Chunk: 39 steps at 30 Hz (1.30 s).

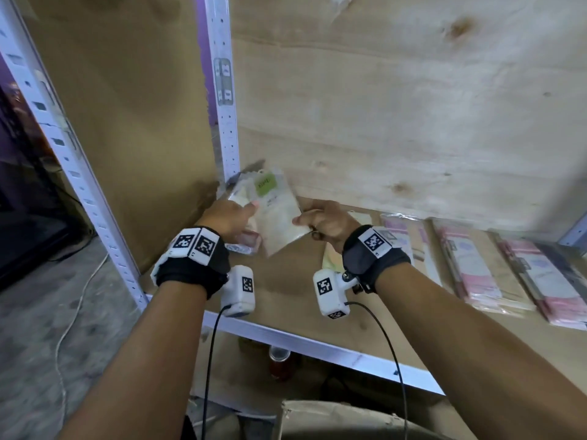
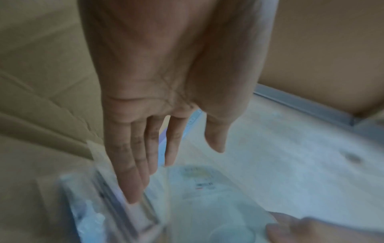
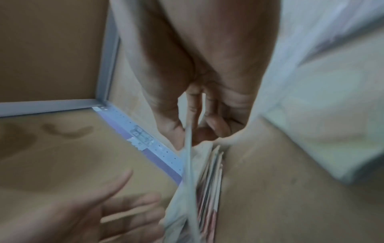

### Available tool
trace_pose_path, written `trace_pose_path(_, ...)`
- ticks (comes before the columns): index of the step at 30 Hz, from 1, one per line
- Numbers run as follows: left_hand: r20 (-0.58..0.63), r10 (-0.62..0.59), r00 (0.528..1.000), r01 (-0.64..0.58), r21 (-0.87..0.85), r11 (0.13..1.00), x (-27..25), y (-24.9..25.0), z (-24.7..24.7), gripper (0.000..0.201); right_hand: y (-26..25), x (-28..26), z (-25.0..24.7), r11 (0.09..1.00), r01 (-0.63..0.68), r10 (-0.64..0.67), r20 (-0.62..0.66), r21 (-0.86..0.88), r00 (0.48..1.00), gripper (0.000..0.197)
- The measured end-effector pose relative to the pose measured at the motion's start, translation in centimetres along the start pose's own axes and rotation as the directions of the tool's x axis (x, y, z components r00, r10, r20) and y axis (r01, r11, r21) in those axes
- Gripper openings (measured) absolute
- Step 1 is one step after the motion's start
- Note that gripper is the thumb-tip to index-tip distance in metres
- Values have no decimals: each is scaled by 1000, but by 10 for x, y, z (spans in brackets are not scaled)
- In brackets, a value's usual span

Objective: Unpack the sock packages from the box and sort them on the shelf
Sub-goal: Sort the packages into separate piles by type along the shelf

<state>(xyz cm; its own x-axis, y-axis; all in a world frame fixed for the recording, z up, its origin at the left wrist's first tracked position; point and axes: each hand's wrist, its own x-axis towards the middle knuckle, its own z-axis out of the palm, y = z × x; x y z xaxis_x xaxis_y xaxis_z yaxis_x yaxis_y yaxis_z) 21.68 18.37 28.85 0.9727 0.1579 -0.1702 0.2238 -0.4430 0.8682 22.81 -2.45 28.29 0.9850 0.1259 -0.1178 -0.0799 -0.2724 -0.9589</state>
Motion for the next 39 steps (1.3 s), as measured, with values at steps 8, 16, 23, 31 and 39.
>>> trace_pose_path(8, 206, 120, 971, 67, -718, 693, -33, 29, 36, 71, -10, -70, -46, 783, 420, -414, 120, -459, 902, 32)
trace_pose_path(16, 301, 233, 925, -15, -582, 813, -50, 33, 81, 19, 31, -97, -114, 927, 231, -304, -234, -295, 923, 21)
trace_pose_path(23, 460, 326, 826, -127, -411, 903, -65, 39, 122, 21, 69, -130, -150, 988, 59, -54, -41, 142, 998, 48)
trace_pose_path(31, 222, 275, 935, -177, -380, 908, -65, 51, 166, 32, 80, -135, -154, 994, 96, -95, -42, 44, 995, 18)
trace_pose_path(39, 136, 355, 925, -291, -348, 891, -63, 54, 178, 25, 82, -131, -152, 977, 111, -103, -51, 182, 993, 22)
